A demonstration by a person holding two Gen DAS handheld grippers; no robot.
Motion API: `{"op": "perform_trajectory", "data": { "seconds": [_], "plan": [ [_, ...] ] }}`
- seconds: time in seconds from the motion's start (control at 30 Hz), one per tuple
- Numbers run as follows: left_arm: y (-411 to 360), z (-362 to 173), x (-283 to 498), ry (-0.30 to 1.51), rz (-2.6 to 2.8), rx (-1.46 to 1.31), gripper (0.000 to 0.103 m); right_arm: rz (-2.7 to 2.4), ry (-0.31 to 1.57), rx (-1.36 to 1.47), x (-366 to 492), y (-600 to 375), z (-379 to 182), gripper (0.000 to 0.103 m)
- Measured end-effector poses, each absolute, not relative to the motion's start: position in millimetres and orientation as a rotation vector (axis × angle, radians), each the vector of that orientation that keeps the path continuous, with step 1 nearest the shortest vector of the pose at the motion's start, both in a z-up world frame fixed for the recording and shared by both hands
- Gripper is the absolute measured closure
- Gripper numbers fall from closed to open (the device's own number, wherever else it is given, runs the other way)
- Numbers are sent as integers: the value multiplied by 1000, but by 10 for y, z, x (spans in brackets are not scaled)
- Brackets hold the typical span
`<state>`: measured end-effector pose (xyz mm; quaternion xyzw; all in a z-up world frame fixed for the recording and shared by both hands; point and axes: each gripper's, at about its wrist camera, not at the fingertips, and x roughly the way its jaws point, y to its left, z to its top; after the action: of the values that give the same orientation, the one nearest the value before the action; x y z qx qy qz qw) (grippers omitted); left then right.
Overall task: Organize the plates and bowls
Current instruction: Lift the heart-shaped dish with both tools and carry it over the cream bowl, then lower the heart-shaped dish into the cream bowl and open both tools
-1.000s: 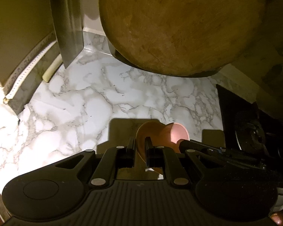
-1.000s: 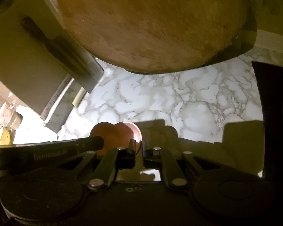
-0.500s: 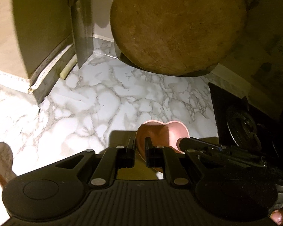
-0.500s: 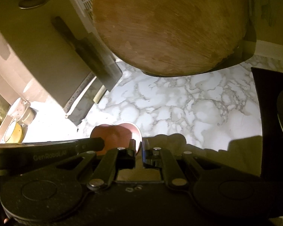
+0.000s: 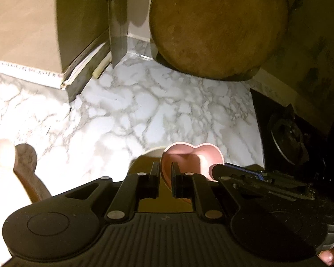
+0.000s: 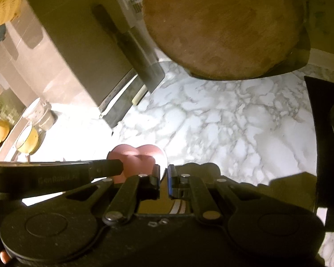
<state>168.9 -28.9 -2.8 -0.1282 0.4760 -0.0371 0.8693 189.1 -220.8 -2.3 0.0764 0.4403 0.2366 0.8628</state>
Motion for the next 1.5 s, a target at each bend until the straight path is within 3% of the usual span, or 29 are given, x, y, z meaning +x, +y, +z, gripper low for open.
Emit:
{"op": "perform_trajectory", "data": {
  "seconds": [0.87, 1.5],
  "plan": [
    [-269, -404, 1707, 1089, -68, -184, 94, 531, 1015, 101, 1828, -2034, -334, 96],
    [-269, -392, 1718, 1062, -68, -141, 94, 546, 1016, 90, 1878, -1993, -284, 78]
  ]
}}
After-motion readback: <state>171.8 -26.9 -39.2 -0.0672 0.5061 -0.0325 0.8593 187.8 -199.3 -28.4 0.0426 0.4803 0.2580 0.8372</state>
